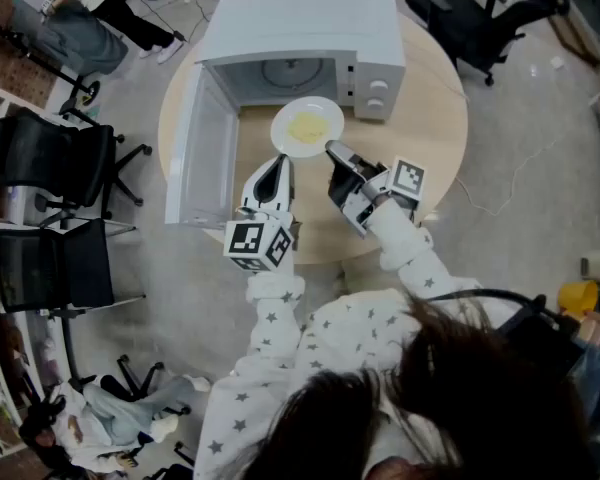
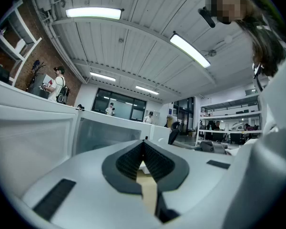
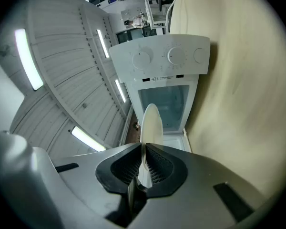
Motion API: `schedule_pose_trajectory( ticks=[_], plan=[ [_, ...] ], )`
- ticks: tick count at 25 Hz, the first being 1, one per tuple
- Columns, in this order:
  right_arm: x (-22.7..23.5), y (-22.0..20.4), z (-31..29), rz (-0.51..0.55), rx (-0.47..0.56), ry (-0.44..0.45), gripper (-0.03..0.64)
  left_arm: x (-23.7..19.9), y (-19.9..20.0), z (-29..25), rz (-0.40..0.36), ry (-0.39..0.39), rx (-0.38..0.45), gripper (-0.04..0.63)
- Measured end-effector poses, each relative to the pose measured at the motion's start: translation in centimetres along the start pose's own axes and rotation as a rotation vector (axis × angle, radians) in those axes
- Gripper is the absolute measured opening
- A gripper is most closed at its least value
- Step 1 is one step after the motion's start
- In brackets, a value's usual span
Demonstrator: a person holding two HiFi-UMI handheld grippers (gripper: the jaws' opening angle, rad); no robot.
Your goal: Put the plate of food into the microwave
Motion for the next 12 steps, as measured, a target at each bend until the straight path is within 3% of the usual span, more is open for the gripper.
schedule_pose_trajectory(
  ticks=[12],
  plan=[
    [3.9, 3.2, -6.1, -0.06, 0.014, -0.036, 0.021, -4.8, -0.2, -5.5, 0.007, 0.039, -0.048, 0.002]
  ],
)
Point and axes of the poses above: the fingertips, and each gripper's own axes: z backward along the fingers, x to its right, y out of its top, the point moved 2 cm from there along z, backward along the fingers, and after that the axes turned 8 degrees about z, right-handed, at the moved point
